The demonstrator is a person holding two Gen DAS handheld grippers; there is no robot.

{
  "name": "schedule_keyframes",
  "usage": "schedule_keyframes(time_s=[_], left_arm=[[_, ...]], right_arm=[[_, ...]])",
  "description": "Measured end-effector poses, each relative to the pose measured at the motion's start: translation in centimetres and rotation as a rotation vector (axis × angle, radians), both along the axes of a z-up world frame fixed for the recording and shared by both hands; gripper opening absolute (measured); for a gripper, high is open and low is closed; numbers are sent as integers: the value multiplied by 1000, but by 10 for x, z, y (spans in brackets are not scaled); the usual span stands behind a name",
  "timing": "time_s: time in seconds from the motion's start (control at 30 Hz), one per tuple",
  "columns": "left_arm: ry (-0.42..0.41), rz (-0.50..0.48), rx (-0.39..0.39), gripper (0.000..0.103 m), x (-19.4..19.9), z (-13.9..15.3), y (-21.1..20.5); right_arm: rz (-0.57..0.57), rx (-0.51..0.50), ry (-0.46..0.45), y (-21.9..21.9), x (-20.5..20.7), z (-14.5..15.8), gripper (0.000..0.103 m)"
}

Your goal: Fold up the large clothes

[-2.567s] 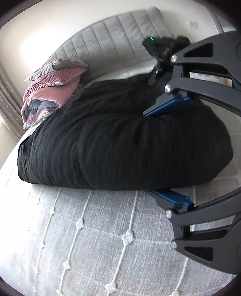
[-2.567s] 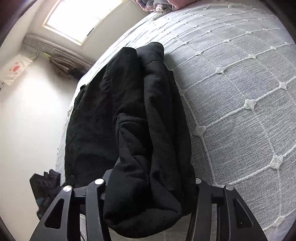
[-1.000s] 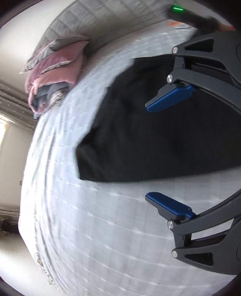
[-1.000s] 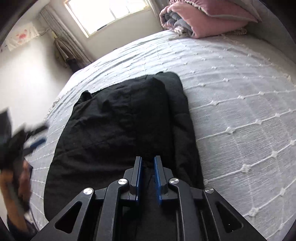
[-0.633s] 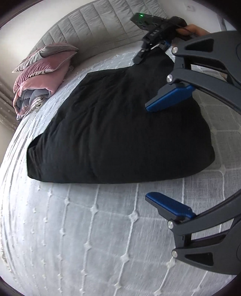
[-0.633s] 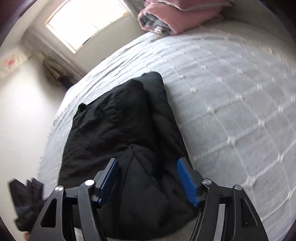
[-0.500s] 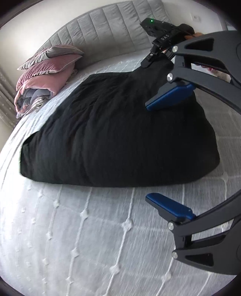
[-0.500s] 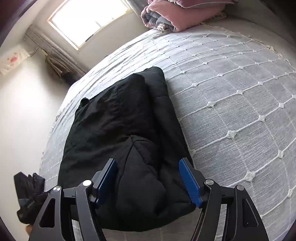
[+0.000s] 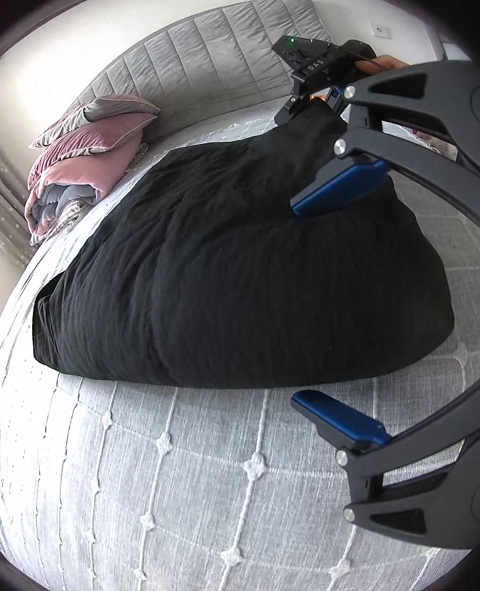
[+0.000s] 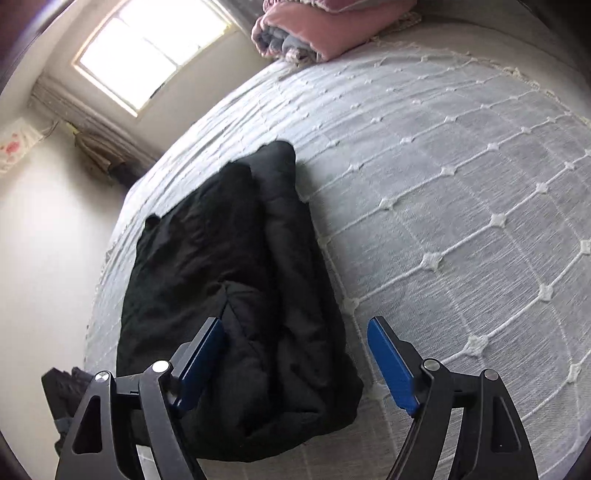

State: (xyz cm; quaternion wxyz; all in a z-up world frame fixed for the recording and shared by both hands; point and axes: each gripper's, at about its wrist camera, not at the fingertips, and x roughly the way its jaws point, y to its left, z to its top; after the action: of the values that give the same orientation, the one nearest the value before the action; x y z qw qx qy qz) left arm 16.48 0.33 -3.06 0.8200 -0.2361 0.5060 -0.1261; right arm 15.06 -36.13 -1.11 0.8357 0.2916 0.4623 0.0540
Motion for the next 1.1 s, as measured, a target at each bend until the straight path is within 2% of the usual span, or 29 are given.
schedule_keyframes(time_s=[0.13, 0.27, 0.33, 0.37, 0.43, 0.47, 0.67, 0.8, 0.87, 1.03, 1.1], left_arm=[[12, 4, -16, 96, 1, -3, 0], [16, -3, -25, 96, 3, -4, -1], [16, -3, -24, 97, 4, -5, -2], [16, -6, -23, 97, 4, -5, -2], [20, -8, -30, 97, 5, -6, -1], [22, -7, -33, 97, 5, -6, -2], [32, -5, -65, 97, 8, -10, 2], [38, -4, -84, 97, 10, -12, 3], [33, -3, -89, 96, 9, -12, 4], [18, 23, -89, 88, 9, -10, 1], [5, 33, -79, 79, 7, -7, 0]], right_arm=[[-8, 78, 26, -7, 3, -11, 84], [2, 74, 16, -6, 1, -9, 84], [46, 105, 9, -2, 2, -8, 84], [58, 99, 14, 1, 2, -8, 84], [70, 22, 26, 7, 4, -9, 87], [71, 22, 33, 7, 4, -11, 87], [82, 178, 79, 1, 10, -33, 88], [90, 212, 110, 0, 16, -44, 91], [110, 260, 92, 2, 15, -45, 75], [121, 198, 57, 9, 12, -34, 58], [127, 152, 28, 15, 10, -24, 52]])
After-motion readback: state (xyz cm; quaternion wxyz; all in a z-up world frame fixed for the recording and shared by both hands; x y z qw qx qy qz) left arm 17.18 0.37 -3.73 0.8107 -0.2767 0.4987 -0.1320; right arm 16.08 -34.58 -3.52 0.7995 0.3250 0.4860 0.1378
